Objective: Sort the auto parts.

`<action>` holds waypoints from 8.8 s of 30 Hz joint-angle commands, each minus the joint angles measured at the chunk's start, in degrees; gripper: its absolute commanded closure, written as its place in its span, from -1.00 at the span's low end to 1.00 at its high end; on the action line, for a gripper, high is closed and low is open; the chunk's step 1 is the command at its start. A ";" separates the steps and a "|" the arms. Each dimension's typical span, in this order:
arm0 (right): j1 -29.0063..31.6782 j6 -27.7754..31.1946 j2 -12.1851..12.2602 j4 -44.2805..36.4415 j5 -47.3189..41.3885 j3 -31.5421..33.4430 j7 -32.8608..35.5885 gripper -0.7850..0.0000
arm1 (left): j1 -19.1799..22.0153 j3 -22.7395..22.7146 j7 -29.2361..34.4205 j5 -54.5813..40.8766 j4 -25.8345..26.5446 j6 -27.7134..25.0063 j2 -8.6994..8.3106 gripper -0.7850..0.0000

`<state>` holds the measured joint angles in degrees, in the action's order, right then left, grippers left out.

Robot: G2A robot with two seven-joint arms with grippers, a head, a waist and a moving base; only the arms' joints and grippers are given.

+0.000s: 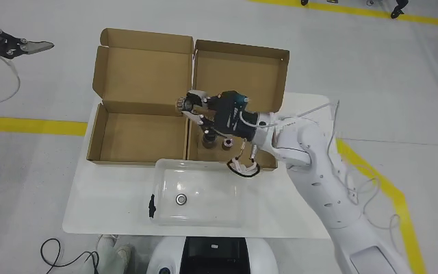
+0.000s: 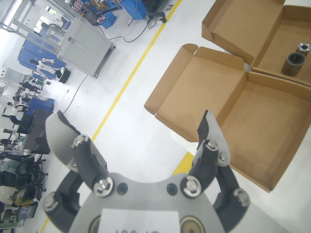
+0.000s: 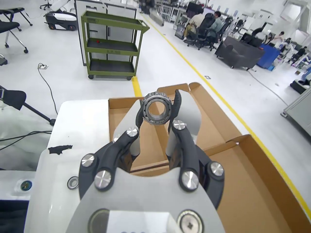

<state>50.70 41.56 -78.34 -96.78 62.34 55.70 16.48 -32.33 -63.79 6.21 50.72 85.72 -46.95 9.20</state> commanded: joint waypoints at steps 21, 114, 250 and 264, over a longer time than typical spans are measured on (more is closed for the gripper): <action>-16.64 -10.12 -11.75 31.84 -0.67 -27.89 5.28 1.00 | 0.00 0.00 0.00 0.00 0.00 0.00 0.00 -1.00; 5.96 7.27 -9.86 3.61 13.78 -7.95 23.29 0.10 | 0.00 0.00 0.00 0.00 0.00 0.00 0.00 -1.00; -9.89 -1.05 -6.43 -4.88 0.90 1.44 -4.33 1.00 | 0.00 0.00 0.00 0.00 0.00 0.00 0.00 -1.00; -9.70 -1.63 -5.94 -7.80 2.66 2.89 -5.48 1.00 | 0.00 0.00 0.00 0.00 0.00 0.00 0.00 -1.00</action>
<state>40.95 39.87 -84.31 -104.58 64.90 58.56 11.08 -32.33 -63.79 6.21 50.72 85.72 -46.95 9.20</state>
